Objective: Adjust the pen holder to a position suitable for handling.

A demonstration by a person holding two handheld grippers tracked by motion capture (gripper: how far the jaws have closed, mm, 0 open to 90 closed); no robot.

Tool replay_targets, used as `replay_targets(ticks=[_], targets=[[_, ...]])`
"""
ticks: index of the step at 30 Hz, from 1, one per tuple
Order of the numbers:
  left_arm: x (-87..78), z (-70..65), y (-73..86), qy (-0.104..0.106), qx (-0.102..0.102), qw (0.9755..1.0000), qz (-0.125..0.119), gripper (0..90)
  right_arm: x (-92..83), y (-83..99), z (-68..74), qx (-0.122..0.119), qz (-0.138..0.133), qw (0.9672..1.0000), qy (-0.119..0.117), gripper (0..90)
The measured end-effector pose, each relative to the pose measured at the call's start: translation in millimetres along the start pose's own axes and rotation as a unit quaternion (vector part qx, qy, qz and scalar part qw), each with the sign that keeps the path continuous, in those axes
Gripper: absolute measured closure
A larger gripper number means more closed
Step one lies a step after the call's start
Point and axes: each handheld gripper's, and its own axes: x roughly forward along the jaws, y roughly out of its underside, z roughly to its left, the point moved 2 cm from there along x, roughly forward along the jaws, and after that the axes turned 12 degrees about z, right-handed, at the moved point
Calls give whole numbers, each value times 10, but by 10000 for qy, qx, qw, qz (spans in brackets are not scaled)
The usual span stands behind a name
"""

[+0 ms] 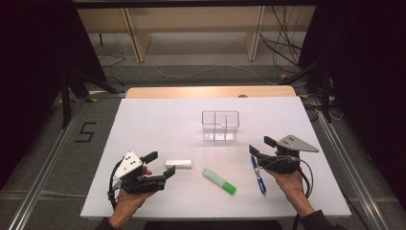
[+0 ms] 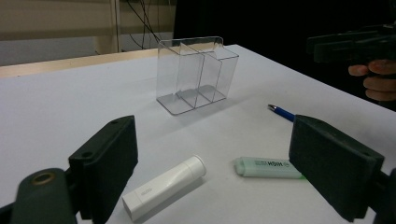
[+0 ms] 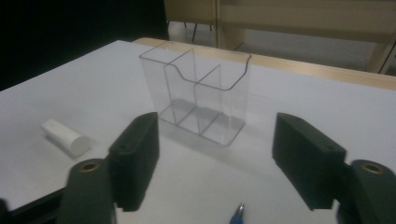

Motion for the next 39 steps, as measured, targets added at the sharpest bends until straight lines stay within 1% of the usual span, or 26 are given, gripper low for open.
replay_targets(ticks=[1, 3, 4, 6, 8, 9, 12, 13, 14, 16, 21, 23, 25, 26, 28, 29, 32, 35, 39], targets=[[-1, 0, 0, -2, 1, 10000, -5, 150, 43, -36, -42, 98, 19, 9999, 76, 422], [-4, 1, 0, -9, 17, 10000, -1, 150, 91, -63, -90, 128, 0, 9997, 187, 491], [-5, 3, 0, -14, 16, 10000, -4, 150, 112, -71, -116, 87, -26, 9995, 317, 546], [-7, 7, -1, -20, 12, 10000, -9, 150, 157, -88, -162, 86, -70, 9986, 515, 605], [-8, 10, -2, -44, 23, 10000, -25, 150, 221, -107, -215, 130, -39, 9984, 546, 681], [-10, 11, -3, -57, 37, 10000, -23, 150, 221, -107, -215, 130, -39, 9984, 546, 681], [-12, 7, -3, -90, 72, 9999, -24, 150, 327, -128, -283, 197, 21, 9980, 603, 799], [-12, 6, -3, -97, 83, 9999, -26, 150, 406, -145, -323, 247, 63, 9979, 596, 860], [-12, 6, -3, -105, 93, 9999, -28, 150, 406, -145, -323, 247, 63, 9979, 596, 860], [-12, 10, -2, -113, 104, 9999, -20, 150, 487, -162, -355, 290, 138, 9978, 577, 900], [-11, 16, -3, -123, 120, 9999, -17, 150, 682, -203, -392, 288, 259, 9979, 524, 900], [-12, 16, -5, -124, 111, 9999, -29, 150, 753, -212, -392, 375, 351, 9976, 464, 900], [-9, 17, -4, -121, 102, 9999, -27, 150, 817, -216, -390, 397, 403, 9975, 426, 900], [-7, 16, -3, -113, 97, 9999, -20, 150, 850, -219, -391, 369, 407, 9976, 415, 900], [-7, 14, -4, -103, 102, 9999, -17, 150, 939, -226, -385, 446, 484, 9972, 351, 900], [-7, 15, -5, -106, 105, 9999, -21, 150, 939, -226, -385, 446, 484, 9972, 351, 900], [-7, 19, -5, -106, 82, 9999, -25, 150, 1031, -239, -378, 431, 558, 9971, 282, 900], [-11, 22, -8, -110, 68, 9999, -47, 150, 1065, -246, -380, 414, 573, 9971, 267, 900], [-12, 22, -9, -110, 60, 9999, -54, 150, 1107, -254, -388, 465, 636, 9966, 246, 900]])
